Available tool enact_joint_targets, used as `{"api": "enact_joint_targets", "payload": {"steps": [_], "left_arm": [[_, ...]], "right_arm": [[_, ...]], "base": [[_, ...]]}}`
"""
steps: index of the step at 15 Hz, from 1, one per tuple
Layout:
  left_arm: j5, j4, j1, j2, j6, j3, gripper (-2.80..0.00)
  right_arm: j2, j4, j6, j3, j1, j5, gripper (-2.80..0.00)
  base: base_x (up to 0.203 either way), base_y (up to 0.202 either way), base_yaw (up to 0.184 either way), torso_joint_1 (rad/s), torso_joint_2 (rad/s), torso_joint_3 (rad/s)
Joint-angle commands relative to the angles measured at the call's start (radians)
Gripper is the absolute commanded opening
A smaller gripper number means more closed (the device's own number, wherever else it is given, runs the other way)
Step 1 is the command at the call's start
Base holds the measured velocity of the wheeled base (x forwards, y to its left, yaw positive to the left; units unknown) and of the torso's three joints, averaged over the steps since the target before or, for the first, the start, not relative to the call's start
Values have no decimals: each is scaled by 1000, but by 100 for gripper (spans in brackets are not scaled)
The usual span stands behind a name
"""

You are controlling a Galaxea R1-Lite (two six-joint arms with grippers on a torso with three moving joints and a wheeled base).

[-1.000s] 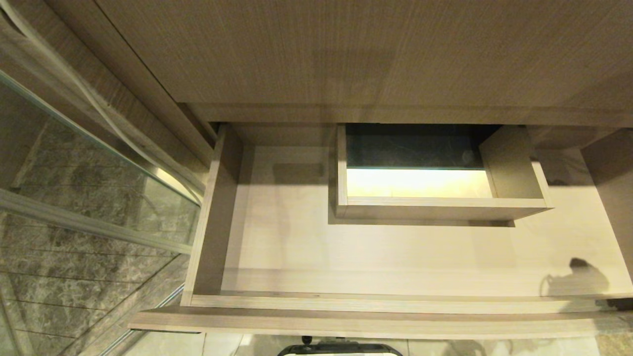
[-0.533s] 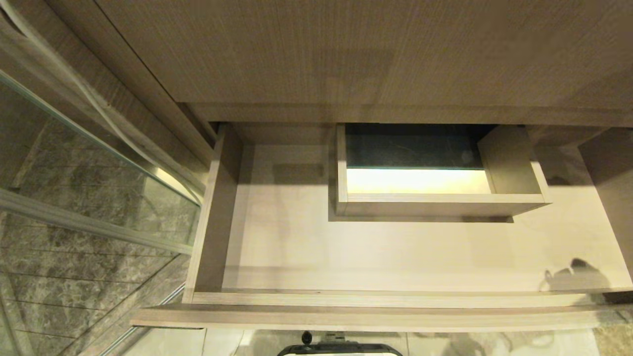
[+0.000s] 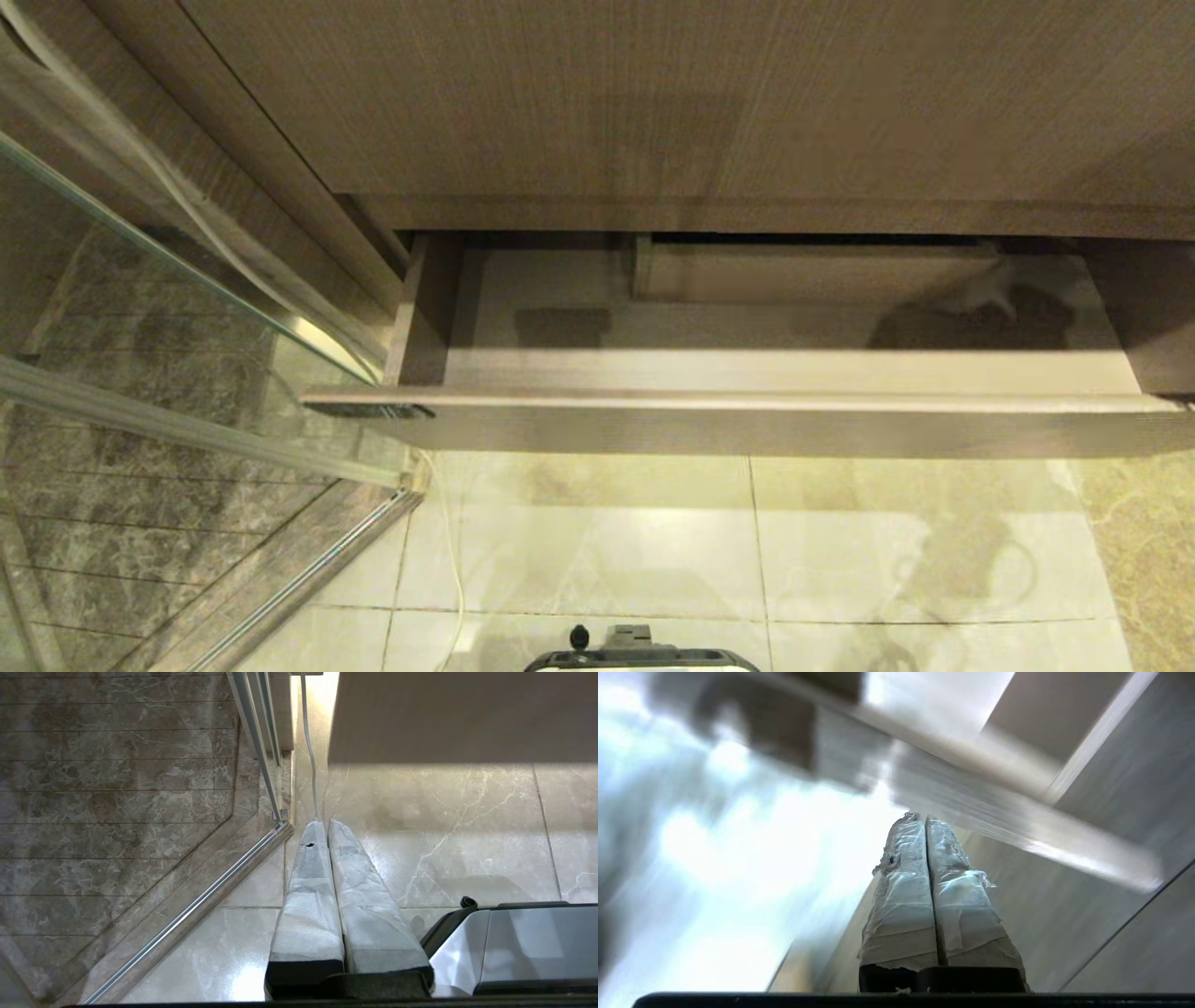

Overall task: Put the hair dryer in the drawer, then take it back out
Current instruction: Close the drawer

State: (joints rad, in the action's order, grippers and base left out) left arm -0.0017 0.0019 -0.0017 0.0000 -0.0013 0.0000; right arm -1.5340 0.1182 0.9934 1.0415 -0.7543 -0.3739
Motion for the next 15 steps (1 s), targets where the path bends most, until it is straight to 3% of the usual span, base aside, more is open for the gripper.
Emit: {"api": "enact_joint_targets", "payload": {"steps": [1, 15], "left_arm": [[0, 0, -1, 0, 0, 0, -280], [0, 0, 0, 0, 0, 0, -280]], "right_arm": [[2, -62, 4, 14, -5, -16, -280], [149, -6, 9, -69, 13, -16, -280]], "base": [[0, 0, 0, 0, 0, 0], [0, 0, 0, 0, 0, 0]]}}
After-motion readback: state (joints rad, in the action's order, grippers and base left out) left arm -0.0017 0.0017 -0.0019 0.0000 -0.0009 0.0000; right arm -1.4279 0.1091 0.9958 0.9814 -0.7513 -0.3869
